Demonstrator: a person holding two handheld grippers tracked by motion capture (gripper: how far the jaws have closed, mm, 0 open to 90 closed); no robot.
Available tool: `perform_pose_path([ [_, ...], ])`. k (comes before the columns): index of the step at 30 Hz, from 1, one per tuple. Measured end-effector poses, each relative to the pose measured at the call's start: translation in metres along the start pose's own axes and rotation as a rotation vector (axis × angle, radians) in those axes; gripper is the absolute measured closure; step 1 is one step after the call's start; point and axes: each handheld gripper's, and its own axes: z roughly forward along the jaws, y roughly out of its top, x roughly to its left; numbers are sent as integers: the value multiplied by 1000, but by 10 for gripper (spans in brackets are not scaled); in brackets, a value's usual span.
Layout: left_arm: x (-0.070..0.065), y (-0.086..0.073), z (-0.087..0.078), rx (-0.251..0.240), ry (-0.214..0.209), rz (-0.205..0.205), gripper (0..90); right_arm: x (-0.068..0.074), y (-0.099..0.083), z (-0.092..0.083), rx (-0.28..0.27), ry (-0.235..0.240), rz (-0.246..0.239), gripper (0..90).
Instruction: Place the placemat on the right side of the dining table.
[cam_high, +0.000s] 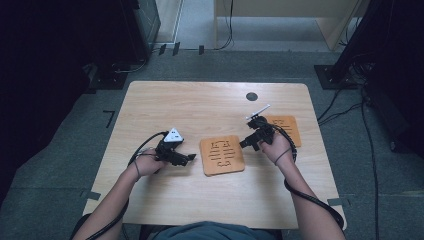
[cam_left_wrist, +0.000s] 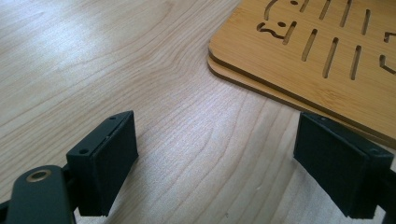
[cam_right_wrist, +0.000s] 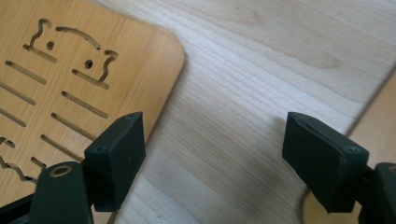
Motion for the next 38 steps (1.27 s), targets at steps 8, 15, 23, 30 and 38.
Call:
perform_pose_path([
  [8, 0, 0, 0, 0, 0, 0, 126, 11, 1, 7, 12, 6, -35, 215],
  [15, 0, 0, 0, 0, 1, 0, 125, 17, 1, 10, 14, -5, -72, 187],
  [23, -1, 0, 1, 0, 7, 3, 125, 23, -2, 14, 15, -16, -141, 91],
  [30, 0, 0, 1, 0, 6, 3, 126, 26, -4, 17, 20, -2, -192, 14],
  [38, 0, 0, 1, 0, 6, 1, 126, 10, -4, 12, -14, 115, -126, 16],
])
